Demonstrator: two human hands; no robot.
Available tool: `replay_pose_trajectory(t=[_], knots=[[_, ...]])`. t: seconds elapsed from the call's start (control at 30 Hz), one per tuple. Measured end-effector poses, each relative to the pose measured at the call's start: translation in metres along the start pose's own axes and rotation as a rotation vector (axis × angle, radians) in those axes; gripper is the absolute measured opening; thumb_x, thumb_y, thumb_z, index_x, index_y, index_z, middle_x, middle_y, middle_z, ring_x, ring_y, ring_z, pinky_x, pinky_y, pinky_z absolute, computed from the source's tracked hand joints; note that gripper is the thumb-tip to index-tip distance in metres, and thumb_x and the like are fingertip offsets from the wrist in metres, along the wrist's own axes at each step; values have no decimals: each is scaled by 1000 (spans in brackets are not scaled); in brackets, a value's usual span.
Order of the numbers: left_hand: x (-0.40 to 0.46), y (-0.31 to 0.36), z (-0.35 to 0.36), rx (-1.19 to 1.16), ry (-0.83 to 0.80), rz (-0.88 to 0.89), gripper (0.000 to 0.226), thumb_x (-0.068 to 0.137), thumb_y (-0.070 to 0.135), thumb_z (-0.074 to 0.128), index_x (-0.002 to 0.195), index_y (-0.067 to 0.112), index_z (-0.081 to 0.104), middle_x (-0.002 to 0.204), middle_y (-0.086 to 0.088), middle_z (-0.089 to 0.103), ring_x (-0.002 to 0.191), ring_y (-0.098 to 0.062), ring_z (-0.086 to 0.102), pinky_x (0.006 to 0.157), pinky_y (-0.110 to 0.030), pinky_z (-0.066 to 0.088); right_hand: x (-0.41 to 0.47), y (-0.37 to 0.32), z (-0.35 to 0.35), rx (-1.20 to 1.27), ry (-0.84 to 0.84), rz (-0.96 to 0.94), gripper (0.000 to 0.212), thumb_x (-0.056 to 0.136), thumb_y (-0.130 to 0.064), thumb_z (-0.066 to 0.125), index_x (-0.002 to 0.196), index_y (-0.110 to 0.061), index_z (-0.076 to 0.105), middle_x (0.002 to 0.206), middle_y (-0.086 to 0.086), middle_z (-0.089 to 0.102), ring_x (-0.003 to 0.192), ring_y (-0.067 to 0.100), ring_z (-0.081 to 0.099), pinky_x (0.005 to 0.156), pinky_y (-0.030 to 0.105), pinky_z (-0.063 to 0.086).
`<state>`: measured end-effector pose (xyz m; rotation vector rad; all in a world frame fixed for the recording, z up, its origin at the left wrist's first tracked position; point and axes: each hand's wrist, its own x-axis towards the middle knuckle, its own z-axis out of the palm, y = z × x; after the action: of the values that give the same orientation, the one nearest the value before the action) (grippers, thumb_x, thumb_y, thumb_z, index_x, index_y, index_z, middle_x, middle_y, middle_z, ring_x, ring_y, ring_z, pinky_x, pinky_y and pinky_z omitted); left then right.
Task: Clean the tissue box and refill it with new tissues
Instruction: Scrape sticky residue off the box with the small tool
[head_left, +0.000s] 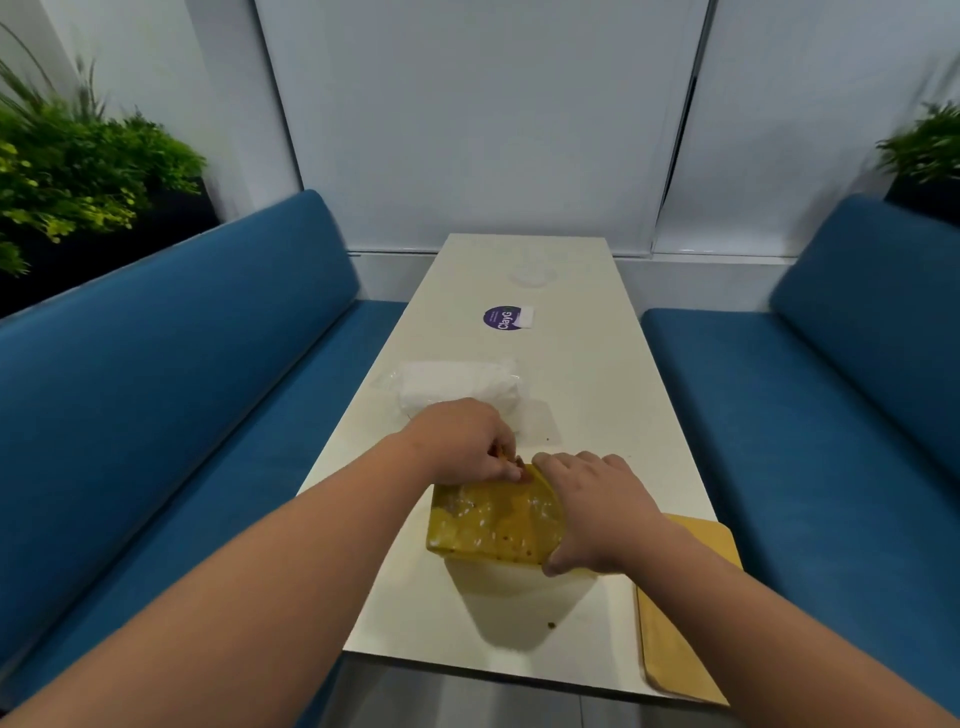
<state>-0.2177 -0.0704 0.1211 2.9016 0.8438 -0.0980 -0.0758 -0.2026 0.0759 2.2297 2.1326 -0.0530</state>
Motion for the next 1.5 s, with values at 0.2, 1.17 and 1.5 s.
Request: replay_pose_trajectory(t=[0.2,1.17,1.5], knots=[[-11,-28,2,21,-39,-63,42,84,62,58,108,32,72,96,13,58,93,-10,53,76,-28,49,0,2,-1,49,-4,-6,104,58,-62,78,142,-27,28,137,-5,48,120,20,44,99,37,37],[-47,-53,30,-115,163,-147,31,88,56,58,100,34,75,91,12,58,83,-8,55,65,-29,48,4,-3,-3,41,-36,4,112,59,-59,78,149,-26,20,145,-5,41,123,21,44,101,35,39],[-41,-31,28,-40,163,-96,35,86,61,55,102,36,73,91,12,56,79,-7,52,64,-28,46,3,-3,-3,47,-34,10,111,58,-61,77,148,-26,22,142,-4,44,121,20,45,101,35,40]])
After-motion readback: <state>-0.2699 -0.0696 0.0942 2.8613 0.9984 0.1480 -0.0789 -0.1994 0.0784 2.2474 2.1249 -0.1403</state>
